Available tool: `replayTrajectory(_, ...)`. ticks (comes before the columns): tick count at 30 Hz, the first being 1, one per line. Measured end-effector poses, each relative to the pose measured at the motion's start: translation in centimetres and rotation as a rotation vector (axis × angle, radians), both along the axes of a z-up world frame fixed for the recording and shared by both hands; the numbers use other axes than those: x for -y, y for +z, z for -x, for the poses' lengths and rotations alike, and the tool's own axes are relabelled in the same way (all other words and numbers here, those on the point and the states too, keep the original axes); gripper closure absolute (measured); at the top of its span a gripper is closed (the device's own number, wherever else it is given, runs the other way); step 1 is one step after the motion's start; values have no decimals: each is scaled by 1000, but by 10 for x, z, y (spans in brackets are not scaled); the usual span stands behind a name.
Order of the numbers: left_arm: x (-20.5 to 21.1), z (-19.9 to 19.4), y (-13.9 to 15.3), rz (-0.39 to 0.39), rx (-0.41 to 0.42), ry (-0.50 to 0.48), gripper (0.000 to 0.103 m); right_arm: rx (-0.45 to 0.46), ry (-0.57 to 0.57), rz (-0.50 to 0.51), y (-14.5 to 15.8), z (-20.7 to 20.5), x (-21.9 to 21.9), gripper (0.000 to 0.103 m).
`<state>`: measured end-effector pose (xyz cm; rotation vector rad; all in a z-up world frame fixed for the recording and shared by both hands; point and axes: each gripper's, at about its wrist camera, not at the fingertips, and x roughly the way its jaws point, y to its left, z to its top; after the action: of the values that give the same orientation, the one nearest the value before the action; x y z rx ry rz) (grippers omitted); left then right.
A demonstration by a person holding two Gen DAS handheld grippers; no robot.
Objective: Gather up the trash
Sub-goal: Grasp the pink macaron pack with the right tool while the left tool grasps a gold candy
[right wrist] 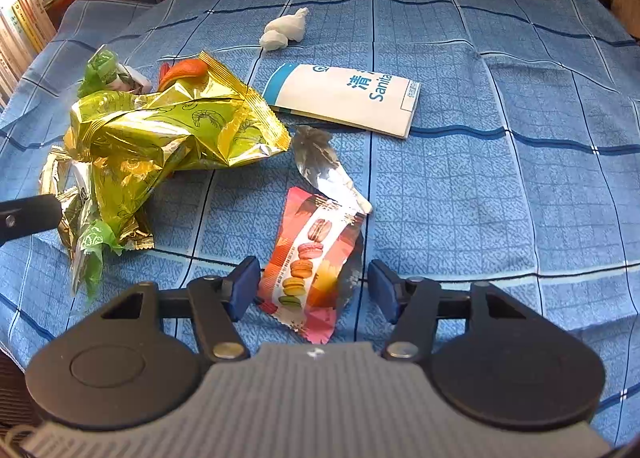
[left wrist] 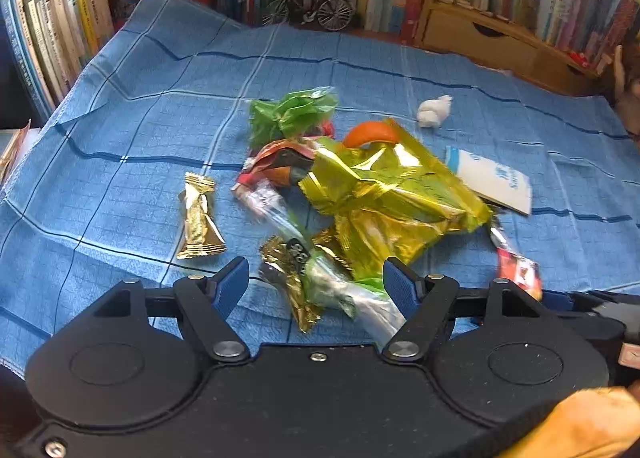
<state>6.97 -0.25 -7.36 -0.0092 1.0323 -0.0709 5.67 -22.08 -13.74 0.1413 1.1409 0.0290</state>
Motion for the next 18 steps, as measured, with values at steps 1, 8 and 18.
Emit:
replayTrajectory(1,-2,-3,-3,-2,-10,15,35,1,6,3,0,0,0,31)
replayTrajectory(8,-23,-16,-26,28,-86,121,55,17,7,10,-1,2,-2,29)
replayTrajectory(18,-37,-23,-36,112,-110,198,90,49,77,60,1,8,-12,48)
